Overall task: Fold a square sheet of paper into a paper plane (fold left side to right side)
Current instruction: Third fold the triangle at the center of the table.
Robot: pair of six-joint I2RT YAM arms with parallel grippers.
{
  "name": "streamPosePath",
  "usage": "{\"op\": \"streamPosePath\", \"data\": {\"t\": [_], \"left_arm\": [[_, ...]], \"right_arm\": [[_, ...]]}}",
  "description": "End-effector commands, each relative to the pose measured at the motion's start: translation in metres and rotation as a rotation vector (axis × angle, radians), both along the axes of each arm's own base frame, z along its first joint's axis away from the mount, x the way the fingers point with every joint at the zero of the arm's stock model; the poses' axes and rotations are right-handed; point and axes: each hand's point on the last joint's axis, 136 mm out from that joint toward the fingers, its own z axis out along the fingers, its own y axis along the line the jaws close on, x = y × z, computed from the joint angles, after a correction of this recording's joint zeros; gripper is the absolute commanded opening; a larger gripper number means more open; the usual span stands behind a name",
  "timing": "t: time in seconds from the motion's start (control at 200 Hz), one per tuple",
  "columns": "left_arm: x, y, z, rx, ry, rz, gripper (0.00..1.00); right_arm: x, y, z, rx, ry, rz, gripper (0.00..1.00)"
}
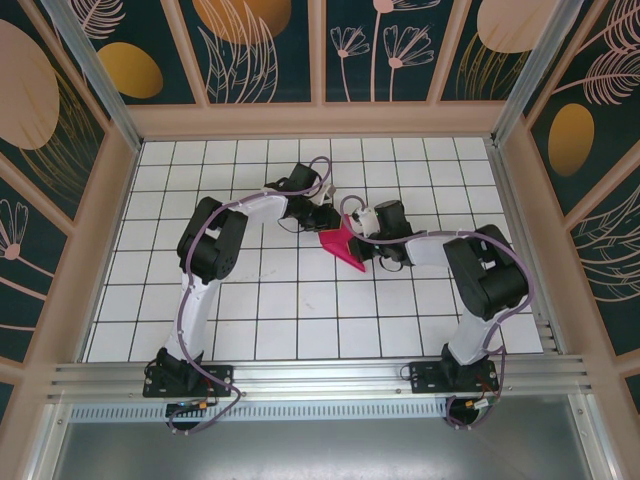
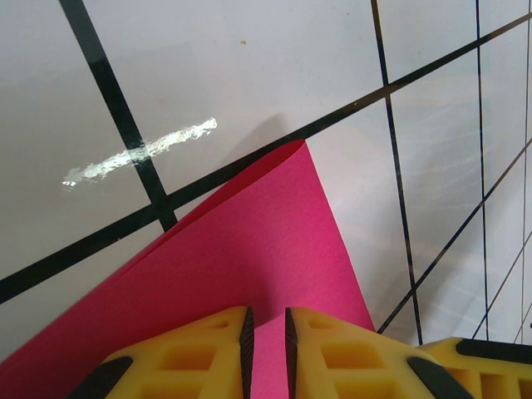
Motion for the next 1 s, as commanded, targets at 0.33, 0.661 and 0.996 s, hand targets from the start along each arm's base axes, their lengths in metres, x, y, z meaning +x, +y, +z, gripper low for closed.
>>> {"op": "streamPosePath", "data": {"t": [0.33, 0.661, 0.996], "left_arm": [[-0.011, 0.004, -0.026, 0.069, 0.038, -0.021, 0.24], [0.014, 0.010, 0.020, 0.065, -0.039, -0.003, 0.33], [0.000, 0.044, 0.070, -0.017, -0.087, 0.045, 0.27]], "right_arm": [[-0.006, -0.001, -0.013, -0.010, 0.106, -0.022, 0.00], [-0.017, -0.013, -0.029, -0.067, 0.176, -0.068, 0.00], [-0.017, -0.012, -0.032, -0.076, 0.183, -0.067, 0.00]]}}
